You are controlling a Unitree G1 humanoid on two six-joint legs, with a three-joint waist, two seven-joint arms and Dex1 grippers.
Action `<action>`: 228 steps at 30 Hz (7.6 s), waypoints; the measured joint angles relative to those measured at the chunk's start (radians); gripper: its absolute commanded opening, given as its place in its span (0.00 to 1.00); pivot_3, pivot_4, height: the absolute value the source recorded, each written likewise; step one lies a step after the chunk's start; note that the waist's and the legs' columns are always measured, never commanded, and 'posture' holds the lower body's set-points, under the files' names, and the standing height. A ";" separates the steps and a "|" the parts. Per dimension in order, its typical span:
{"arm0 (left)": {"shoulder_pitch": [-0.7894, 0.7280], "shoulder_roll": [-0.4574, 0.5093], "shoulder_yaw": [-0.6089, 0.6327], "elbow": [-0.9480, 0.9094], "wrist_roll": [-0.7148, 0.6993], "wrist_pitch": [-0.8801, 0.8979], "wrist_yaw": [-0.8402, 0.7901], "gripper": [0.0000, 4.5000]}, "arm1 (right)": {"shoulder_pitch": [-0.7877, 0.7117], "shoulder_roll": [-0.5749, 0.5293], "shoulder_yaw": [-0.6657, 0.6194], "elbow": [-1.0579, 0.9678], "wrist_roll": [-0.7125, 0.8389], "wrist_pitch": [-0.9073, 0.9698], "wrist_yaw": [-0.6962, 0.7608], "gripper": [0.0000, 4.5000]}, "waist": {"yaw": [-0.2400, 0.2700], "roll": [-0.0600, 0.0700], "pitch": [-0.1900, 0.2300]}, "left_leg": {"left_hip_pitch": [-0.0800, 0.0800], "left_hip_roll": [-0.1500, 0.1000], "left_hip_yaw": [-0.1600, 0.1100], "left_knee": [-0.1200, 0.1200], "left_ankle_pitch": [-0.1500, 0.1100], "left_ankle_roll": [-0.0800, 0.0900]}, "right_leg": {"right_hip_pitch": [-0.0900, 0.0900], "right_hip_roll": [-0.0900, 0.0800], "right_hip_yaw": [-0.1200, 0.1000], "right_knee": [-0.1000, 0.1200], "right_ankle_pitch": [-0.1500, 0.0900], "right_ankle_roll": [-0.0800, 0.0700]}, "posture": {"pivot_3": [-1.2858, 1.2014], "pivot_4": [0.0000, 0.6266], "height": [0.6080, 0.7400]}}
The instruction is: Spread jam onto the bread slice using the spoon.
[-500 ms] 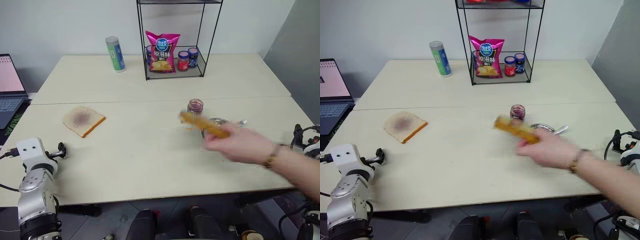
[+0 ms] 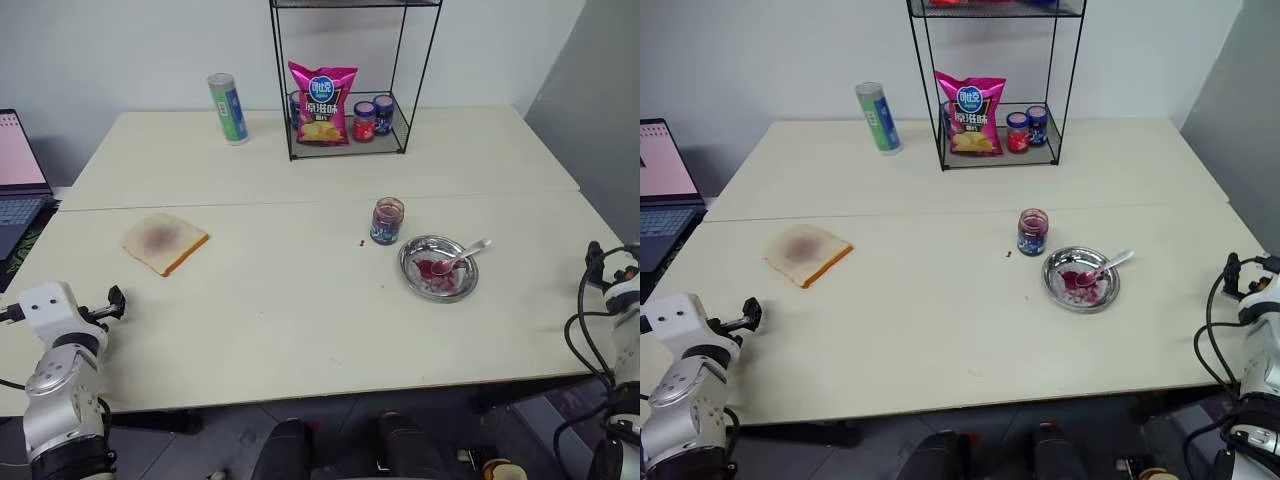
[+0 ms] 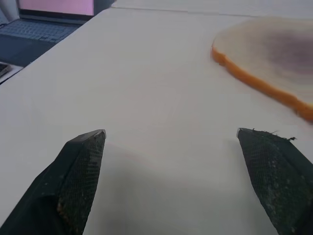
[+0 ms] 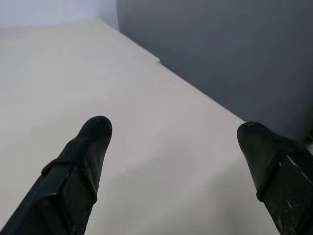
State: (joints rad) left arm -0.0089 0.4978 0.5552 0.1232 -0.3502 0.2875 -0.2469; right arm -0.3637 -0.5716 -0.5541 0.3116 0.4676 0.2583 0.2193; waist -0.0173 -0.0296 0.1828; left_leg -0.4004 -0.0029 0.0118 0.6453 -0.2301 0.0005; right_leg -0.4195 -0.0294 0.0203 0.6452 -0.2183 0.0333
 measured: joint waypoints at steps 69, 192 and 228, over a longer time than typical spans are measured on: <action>-0.181 0.186 -0.652 -0.285 0.127 0.204 -0.483 0.00 | -0.047 -0.077 0.416 -0.767 0.584 0.795 0.457 1.00 | 0.015 -0.002 -0.002 | -0.006 -0.002 -0.010 0.000 0.000 0.000 | -0.003 -0.006 -0.008 0.000 -0.005 -0.018 | 0.52 0.24 1.00; -0.461 0.069 -0.586 -0.414 -0.142 0.412 -0.550 1.00 | -0.444 0.140 0.190 -0.127 0.283 0.571 0.214 0.01 | -0.014 0.000 -0.001 | -0.003 0.000 -0.006 0.000 0.000 0.000 | -0.001 0.008 -0.002 0.000 -0.002 0.000 | 0.52 0.24 1.00; -0.456 0.052 -0.584 -0.442 -0.143 0.407 -0.461 1.00 | -0.486 0.239 0.601 0.177 -0.278 -0.053 0.391 0.01 | -0.012 0.000 -0.001 | -0.005 -0.001 -0.008 0.000 0.000 0.000 | -0.002 0.007 -0.003 0.000 0.001 -0.005 | 0.52 0.24 1.00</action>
State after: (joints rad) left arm -0.4649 0.5495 -0.0292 -0.3184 -0.4933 0.6949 -0.7083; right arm -0.8495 -0.3322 0.0470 0.4882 0.1900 0.2057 0.6099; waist -0.0290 -0.0296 0.1818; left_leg -0.4053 -0.0041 0.0041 0.6457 -0.2299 0.0004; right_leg -0.4217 -0.0227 0.0169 0.6454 -0.2170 0.0281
